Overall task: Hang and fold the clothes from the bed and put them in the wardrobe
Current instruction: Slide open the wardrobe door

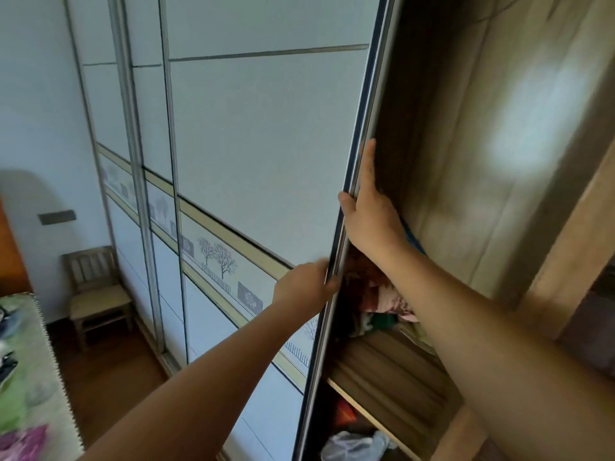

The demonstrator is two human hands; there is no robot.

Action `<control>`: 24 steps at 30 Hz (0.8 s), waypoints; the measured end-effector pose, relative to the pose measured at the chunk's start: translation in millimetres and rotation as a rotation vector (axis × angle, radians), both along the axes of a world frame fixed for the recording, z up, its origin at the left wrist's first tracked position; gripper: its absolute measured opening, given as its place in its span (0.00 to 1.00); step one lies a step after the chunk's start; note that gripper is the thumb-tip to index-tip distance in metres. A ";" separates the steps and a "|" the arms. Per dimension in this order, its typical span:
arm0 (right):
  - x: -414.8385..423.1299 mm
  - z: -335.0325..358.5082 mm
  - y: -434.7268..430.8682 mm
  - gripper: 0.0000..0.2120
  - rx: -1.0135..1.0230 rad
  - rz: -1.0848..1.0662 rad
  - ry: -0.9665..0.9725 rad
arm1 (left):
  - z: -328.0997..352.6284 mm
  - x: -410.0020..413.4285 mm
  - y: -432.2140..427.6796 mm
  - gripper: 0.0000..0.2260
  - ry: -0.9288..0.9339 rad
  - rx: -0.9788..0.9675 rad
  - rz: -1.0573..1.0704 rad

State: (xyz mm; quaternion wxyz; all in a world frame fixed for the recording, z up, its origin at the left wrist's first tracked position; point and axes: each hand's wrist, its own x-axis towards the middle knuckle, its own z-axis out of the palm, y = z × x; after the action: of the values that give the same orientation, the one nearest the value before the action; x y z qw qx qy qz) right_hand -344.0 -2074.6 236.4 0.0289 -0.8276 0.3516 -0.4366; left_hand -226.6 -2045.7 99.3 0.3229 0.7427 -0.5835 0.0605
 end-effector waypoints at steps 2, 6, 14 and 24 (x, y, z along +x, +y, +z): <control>20.6 -2.9 -8.3 0.43 -0.033 0.013 0.017 | -0.3 20.6 -5.4 0.09 -0.005 0.009 0.036; 65.1 -2.5 -25.2 0.44 -0.087 0.005 0.084 | 1.6 59.7 -14.1 0.10 0.003 0.038 0.117; 148.8 -0.7 -55.2 0.44 -0.124 0.078 0.103 | 13.4 137.3 -32.9 0.10 -0.019 0.157 0.184; 267.9 -6.3 -92.4 0.46 -0.129 0.101 0.057 | 20.2 244.5 -55.8 0.13 -0.043 0.201 0.240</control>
State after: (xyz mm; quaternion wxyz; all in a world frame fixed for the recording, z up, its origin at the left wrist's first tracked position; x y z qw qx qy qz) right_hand -76.1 -2167.0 230.1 -0.0126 -0.8564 0.2813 -0.4328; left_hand 17.9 -2101.5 119.4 0.2248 0.8341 -0.5007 0.0559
